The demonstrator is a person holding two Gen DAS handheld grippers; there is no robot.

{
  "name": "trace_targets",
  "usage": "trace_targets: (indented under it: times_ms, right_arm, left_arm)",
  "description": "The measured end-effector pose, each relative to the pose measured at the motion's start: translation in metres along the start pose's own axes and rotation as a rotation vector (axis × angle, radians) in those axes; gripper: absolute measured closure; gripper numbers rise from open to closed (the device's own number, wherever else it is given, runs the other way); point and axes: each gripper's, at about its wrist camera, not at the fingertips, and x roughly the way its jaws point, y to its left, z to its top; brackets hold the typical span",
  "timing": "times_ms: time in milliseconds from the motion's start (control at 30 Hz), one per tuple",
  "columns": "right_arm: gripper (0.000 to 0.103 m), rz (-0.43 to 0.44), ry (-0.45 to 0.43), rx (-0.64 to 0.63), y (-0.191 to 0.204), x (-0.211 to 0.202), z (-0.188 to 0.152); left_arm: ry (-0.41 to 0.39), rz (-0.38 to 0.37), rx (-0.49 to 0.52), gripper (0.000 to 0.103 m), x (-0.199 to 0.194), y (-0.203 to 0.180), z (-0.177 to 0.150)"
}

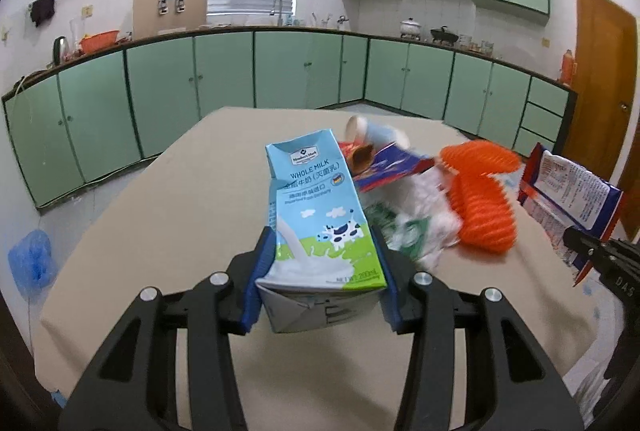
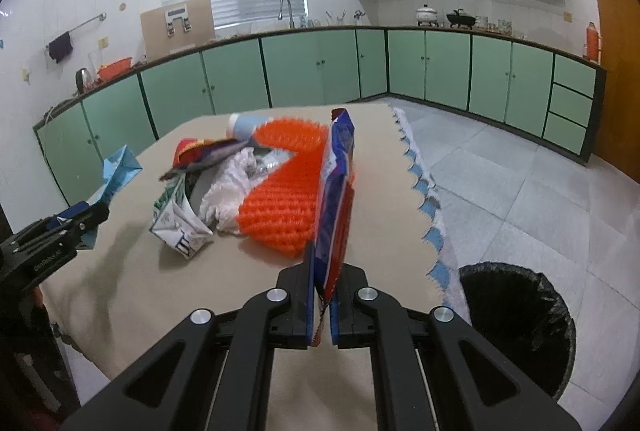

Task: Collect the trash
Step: 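Lift the blue chip bag with the right tool while the left tool grasps the blue milk carton, then carry the milk carton and chip bag over the bin and open both tools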

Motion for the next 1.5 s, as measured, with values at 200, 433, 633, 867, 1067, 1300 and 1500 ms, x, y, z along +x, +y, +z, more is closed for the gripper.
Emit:
trace_targets:
  times_ms: [200, 433, 633, 867, 1067, 1300, 1500]
  right_arm:
    - [0.097, -0.028, -0.042, 0.029, -0.015, -0.019, 0.012]
    - [0.097, -0.116, -0.082, 0.082, -0.053, -0.044, 0.017]
    - [0.097, -0.233, -0.077, 0.155, -0.104, -0.058, 0.008]
    - [0.097, -0.357, -0.034, 0.251, -0.168, -0.058, -0.016]
    - [0.097, -0.386, 0.022, 0.303, -0.204, -0.043, -0.034]
    - [0.079, -0.398, 0.080, 0.354, -0.235, -0.029, -0.050]
    - [0.061, -0.423, 0.083, 0.378, -0.245, -0.034, -0.057]
  left_arm:
    - [-0.025, -0.083, 0.039, 0.058, -0.002, -0.040, 0.019]
    - [-0.032, -0.211, 0.088, 0.058, 0.006, -0.096, 0.031]
    - [-0.016, -0.344, 0.148, 0.058, 0.014, -0.156, 0.026]
    - [0.005, -0.469, 0.235, 0.058, 0.028, -0.229, 0.014]
    - [0.068, -0.542, 0.277, 0.058, 0.051, -0.278, 0.007]
    - [0.129, -0.597, 0.332, 0.049, 0.076, -0.315, -0.002]
    - [0.133, -0.622, 0.325, 0.041, 0.078, -0.323, -0.001]
